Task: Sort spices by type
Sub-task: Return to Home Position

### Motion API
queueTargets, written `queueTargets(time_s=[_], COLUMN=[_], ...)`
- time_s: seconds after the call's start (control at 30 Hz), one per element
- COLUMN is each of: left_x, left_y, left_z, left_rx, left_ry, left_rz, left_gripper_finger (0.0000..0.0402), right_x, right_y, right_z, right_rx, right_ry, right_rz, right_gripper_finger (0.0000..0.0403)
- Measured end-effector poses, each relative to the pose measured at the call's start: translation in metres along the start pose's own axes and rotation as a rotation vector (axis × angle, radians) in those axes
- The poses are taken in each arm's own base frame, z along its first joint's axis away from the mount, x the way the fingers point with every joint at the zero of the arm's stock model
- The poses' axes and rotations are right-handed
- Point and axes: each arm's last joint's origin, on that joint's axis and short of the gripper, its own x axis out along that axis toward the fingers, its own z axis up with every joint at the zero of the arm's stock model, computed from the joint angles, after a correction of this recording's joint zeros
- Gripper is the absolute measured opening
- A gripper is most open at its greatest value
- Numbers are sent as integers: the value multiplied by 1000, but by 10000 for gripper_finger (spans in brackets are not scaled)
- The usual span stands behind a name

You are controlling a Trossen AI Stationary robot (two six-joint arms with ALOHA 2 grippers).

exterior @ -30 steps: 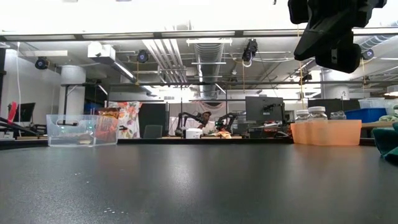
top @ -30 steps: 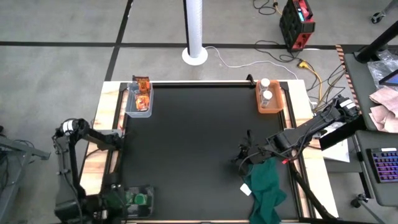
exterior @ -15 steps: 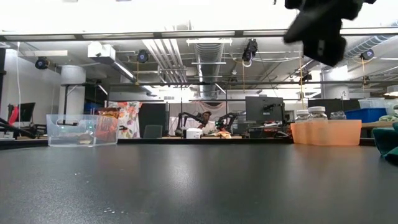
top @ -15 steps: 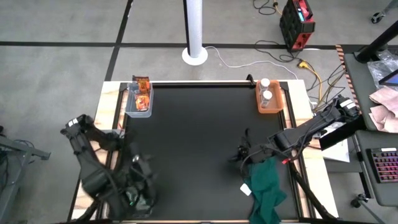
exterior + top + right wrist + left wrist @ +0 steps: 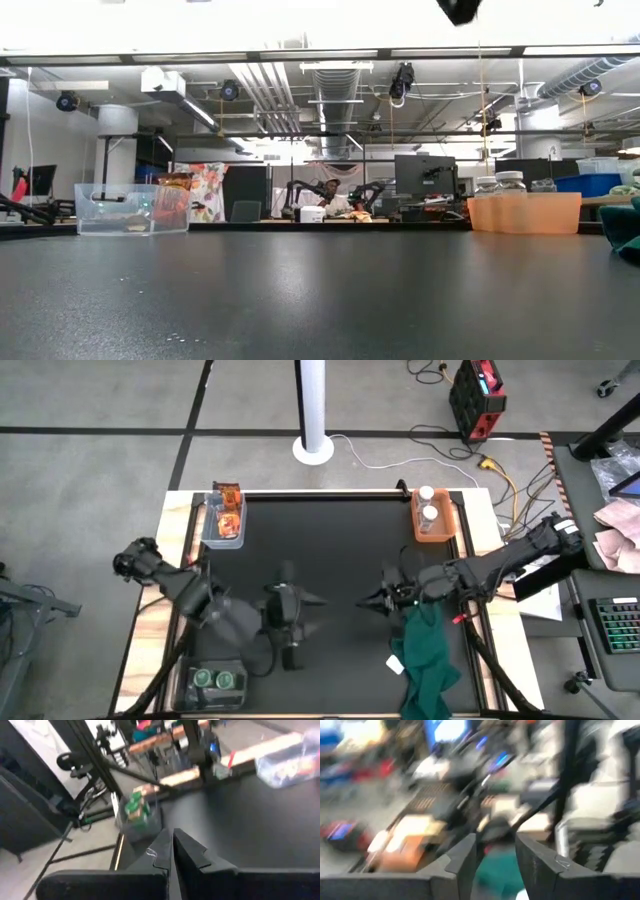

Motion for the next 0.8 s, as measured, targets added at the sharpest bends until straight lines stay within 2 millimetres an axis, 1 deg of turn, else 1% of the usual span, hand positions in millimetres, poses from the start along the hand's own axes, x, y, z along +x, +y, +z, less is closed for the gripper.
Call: queueTargets(time_s=[0.07, 0.17, 0.27, 0.4, 0.5, 0.6, 0.73, 0.8], left_x=[12, 27, 43, 60, 68, 70, 72, 68], left_y=[6, 21, 36, 51, 58, 66, 80, 91], left_z=[10, 11, 3, -12, -26, -35, -47, -58], left_rx=[40, 74, 62, 66, 80, 60, 18, 20], left_ry=[-91, -113, -77, -26, 18, 4, -66, -49], left_rz=[-69, -25, 32, 50, 32, 5, -11, -15], left_gripper_finger=[116, 108, 102, 96, 86, 69, 37, 23], right_x=[-1, -5, -9, -14, -19, -21, -27, -28], right_y=[2, 6, 8, 9, 7, -1, -18, -28], right_z=[13, 35, 52, 69, 77, 77, 77, 76], right_rx=[-42, -111, -180, -282, -364, -393, -398, -398], right_ry=[-32, -53, -58, -97, -132, -162, -227, -253], right_rz=[0, -4, -20, -36, -48, -61, -62, -65], right_gripper_finger=[9, 9, 9, 9, 9, 9, 9, 9])
